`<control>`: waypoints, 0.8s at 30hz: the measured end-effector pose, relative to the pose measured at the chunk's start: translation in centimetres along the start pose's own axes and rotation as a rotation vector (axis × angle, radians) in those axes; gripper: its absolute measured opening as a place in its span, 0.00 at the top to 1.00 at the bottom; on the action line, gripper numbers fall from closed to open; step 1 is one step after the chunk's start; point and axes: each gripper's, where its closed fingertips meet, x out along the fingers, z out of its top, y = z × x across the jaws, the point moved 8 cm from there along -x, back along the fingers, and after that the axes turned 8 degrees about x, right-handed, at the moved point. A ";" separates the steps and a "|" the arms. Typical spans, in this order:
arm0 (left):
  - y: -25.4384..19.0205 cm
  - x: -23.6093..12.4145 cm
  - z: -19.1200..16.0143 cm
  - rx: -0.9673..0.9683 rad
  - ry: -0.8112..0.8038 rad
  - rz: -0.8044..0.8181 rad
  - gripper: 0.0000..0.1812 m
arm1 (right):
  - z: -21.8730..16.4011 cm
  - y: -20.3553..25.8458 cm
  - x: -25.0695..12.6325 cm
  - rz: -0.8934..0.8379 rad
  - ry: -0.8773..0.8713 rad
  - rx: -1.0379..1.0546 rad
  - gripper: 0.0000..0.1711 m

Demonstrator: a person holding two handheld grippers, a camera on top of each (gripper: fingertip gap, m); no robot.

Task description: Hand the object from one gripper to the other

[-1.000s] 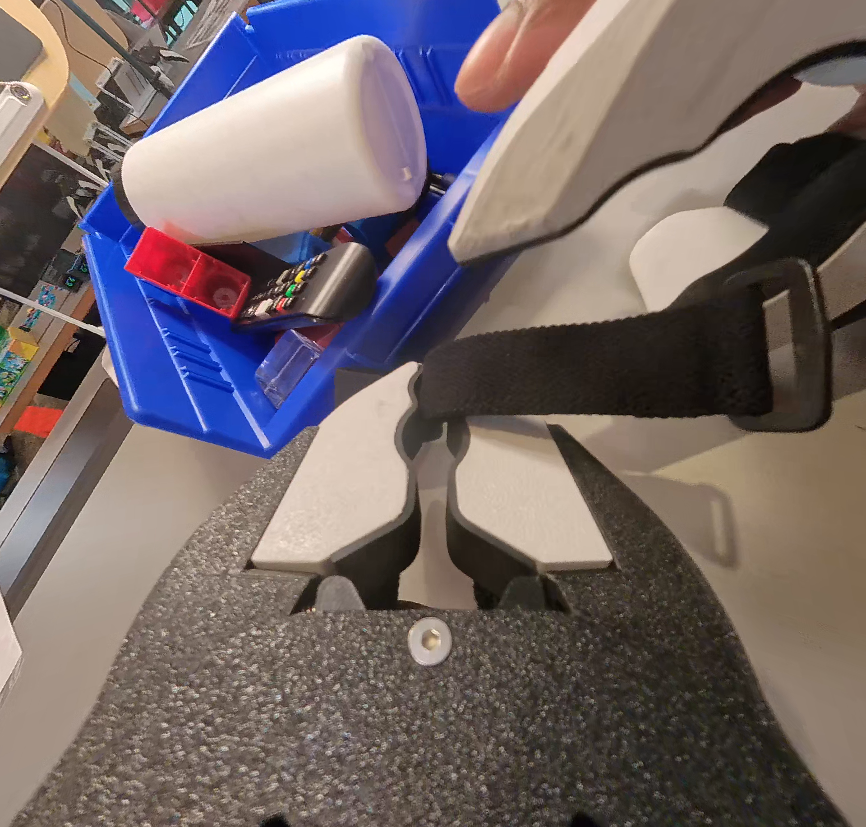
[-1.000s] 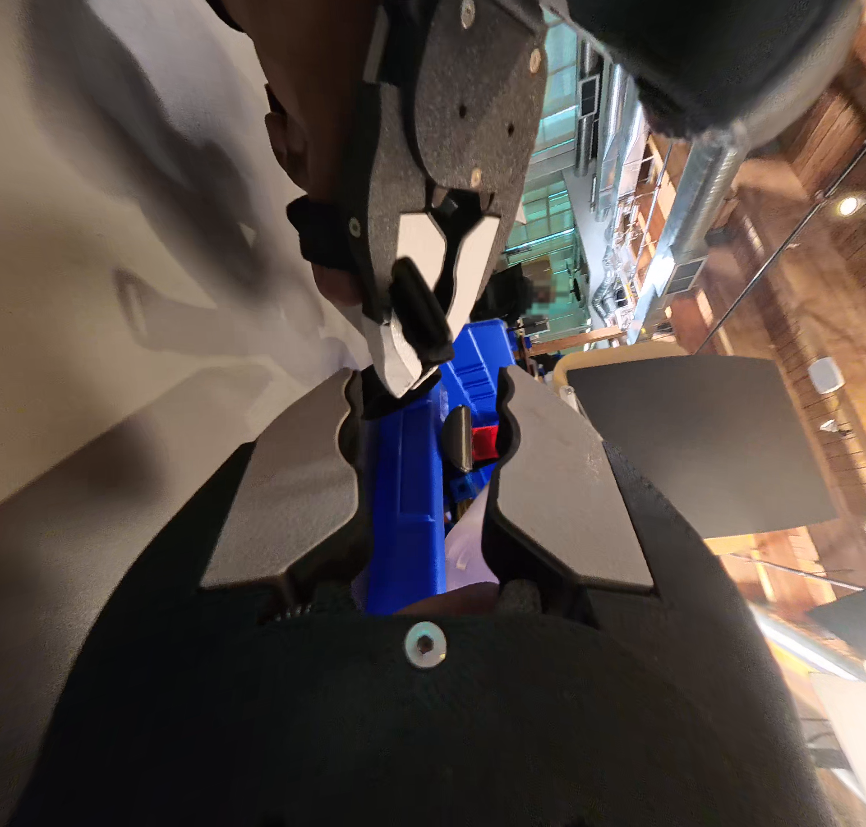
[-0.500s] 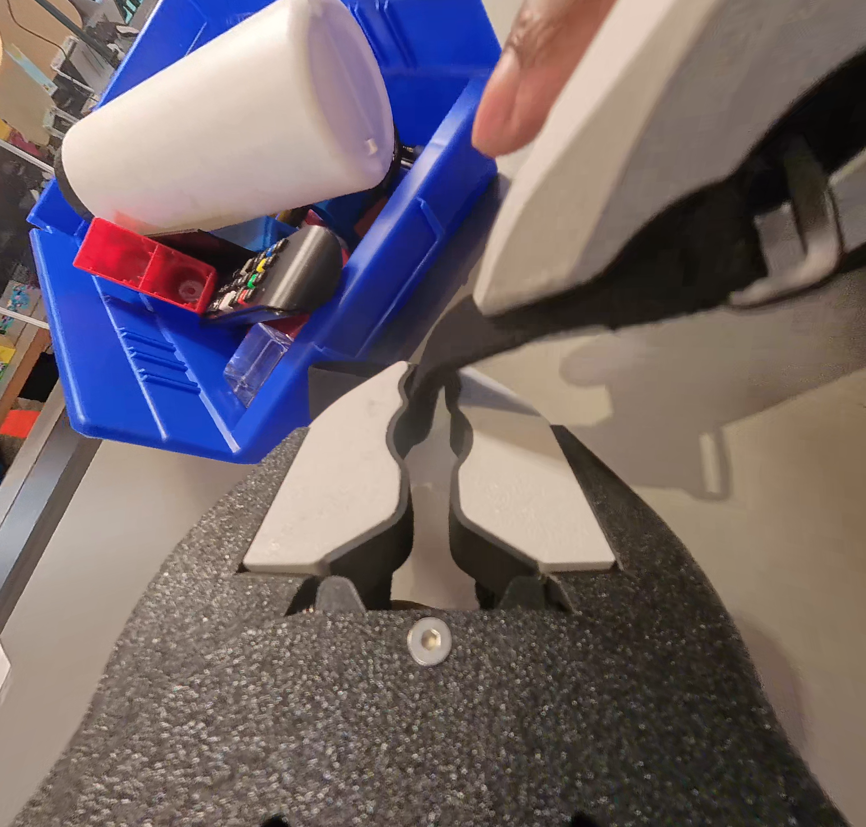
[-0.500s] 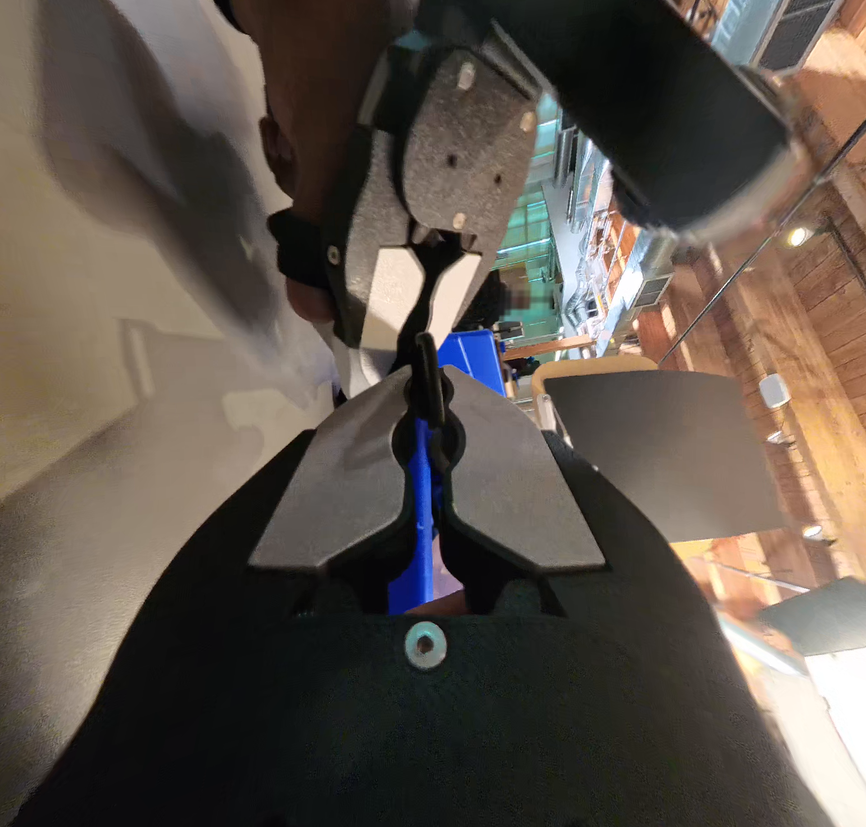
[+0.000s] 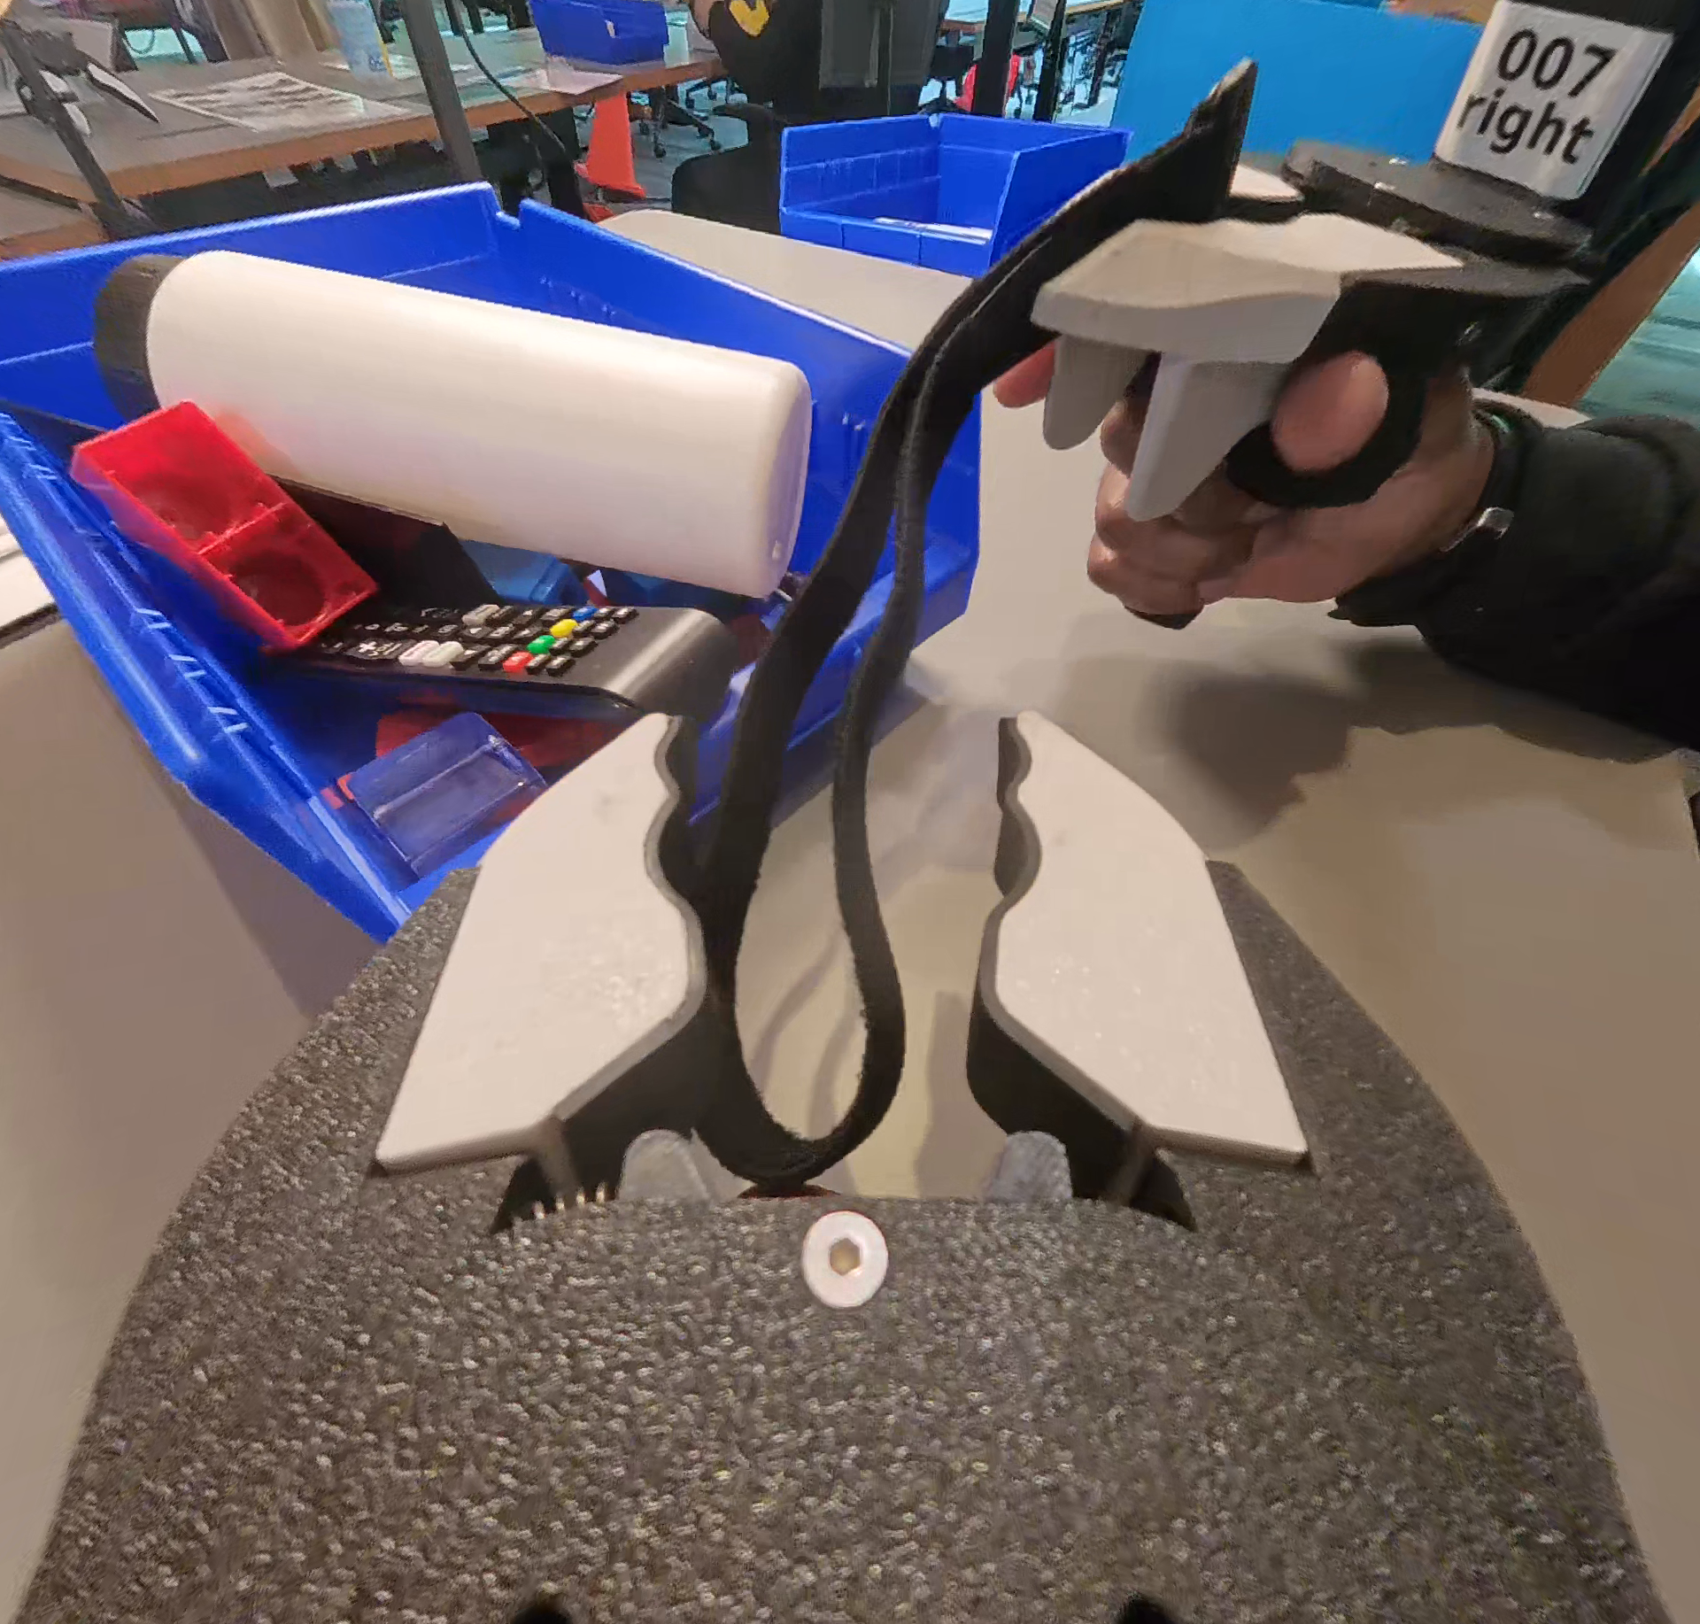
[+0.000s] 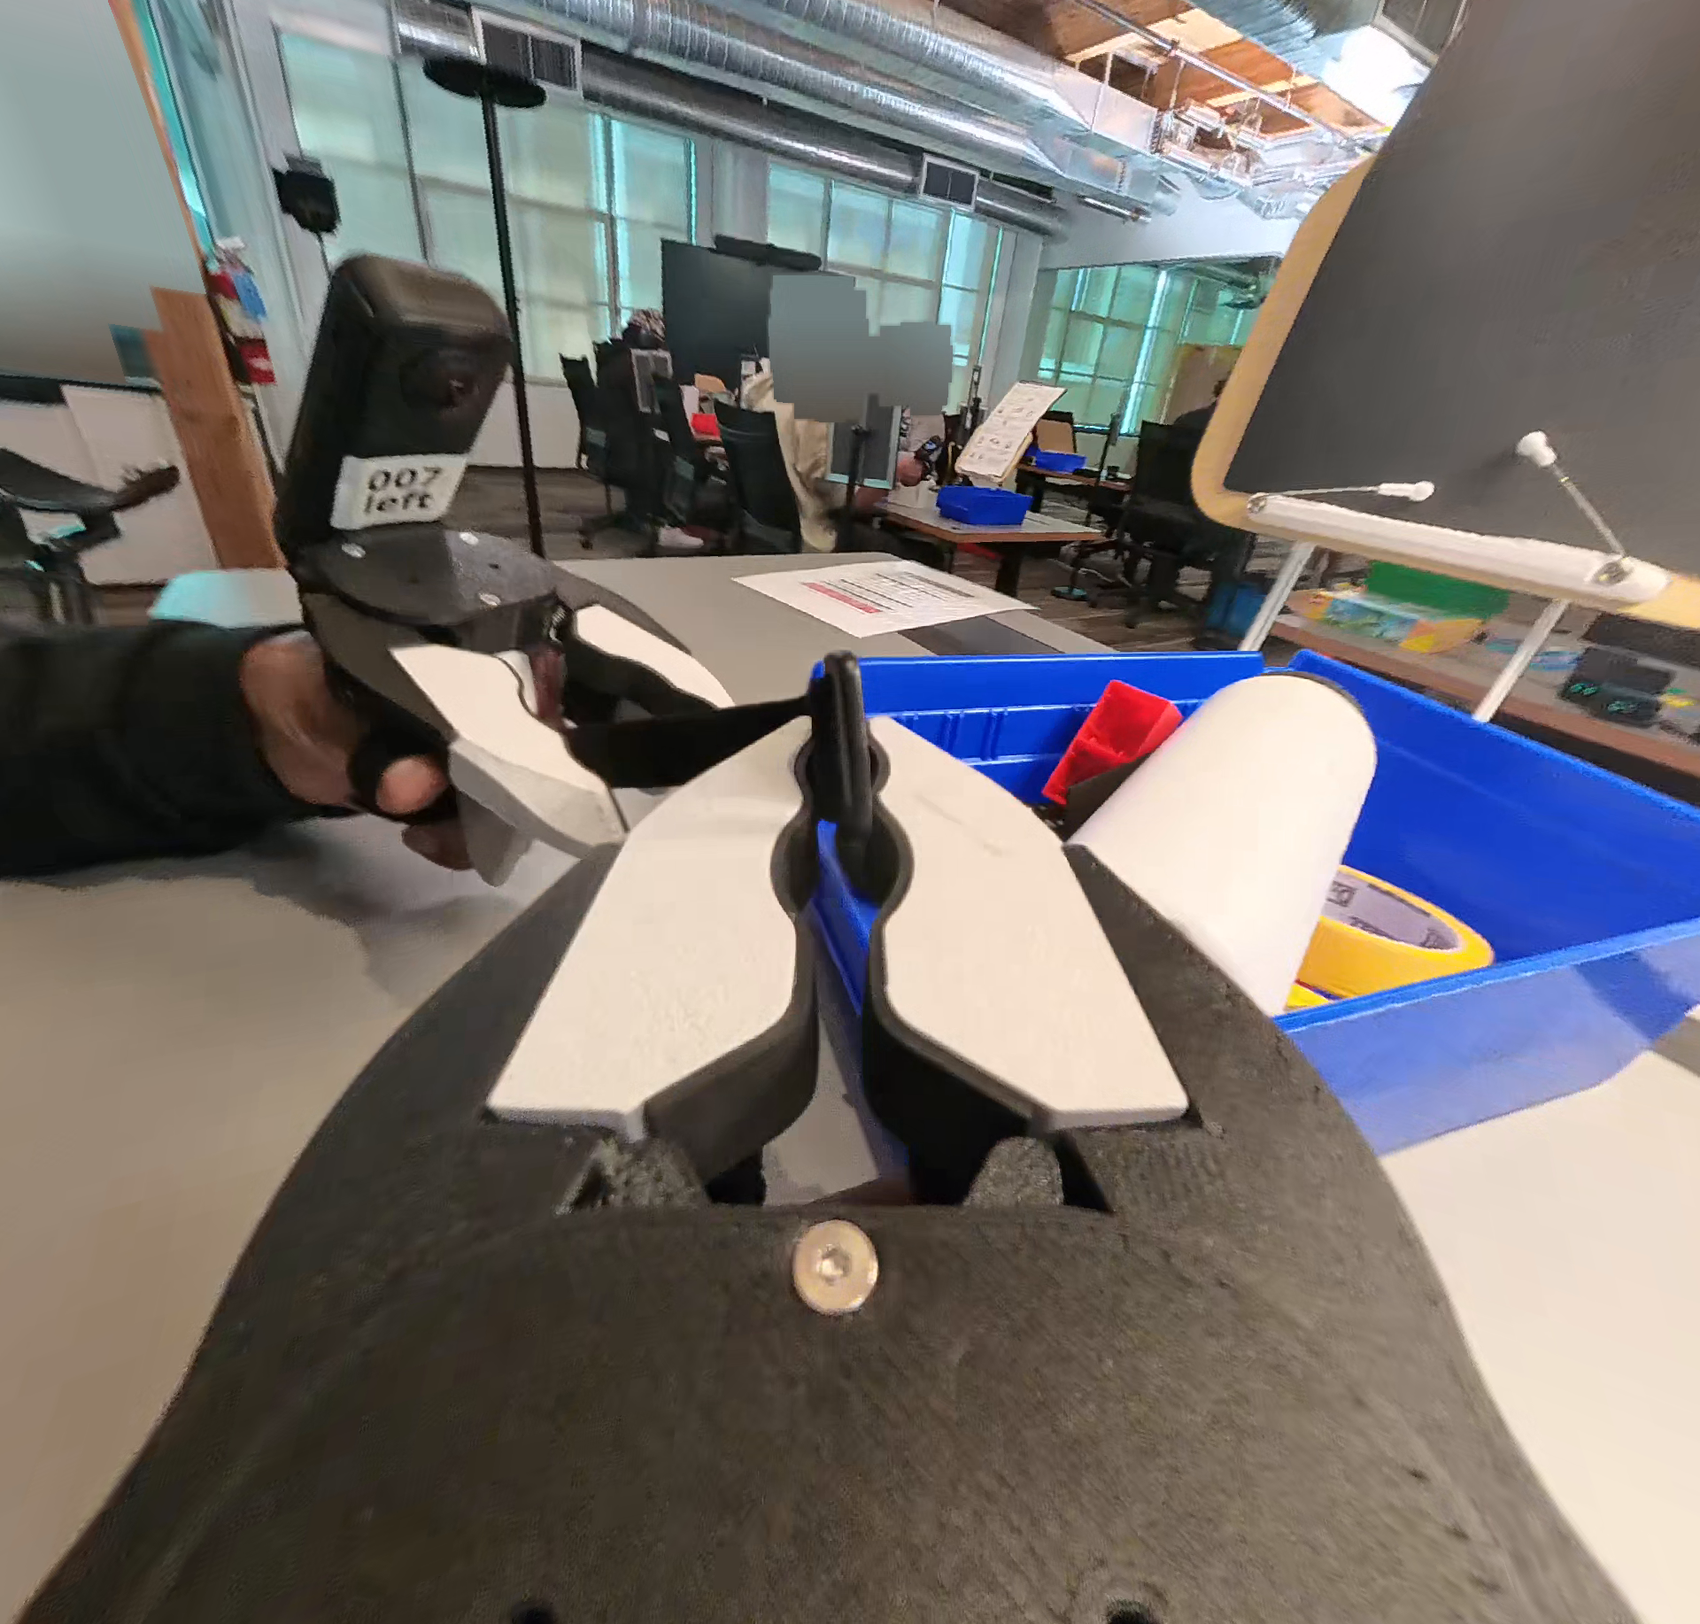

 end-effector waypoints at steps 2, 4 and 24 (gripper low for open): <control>-0.1 0.1 -0.1 -0.005 0.002 -0.011 0.65 | 0.1 -0.1 -0.1 0.028 -0.022 0.071 0.98; -0.1 0.1 -0.2 -0.002 0.006 0.000 0.72 | 0.2 -0.3 -0.1 0.058 -0.036 0.139 0.98; -0.3 -2.3 2.0 0.625 -0.076 0.495 0.97 | 0.8 1.0 -0.6 -0.034 0.142 -0.343 0.77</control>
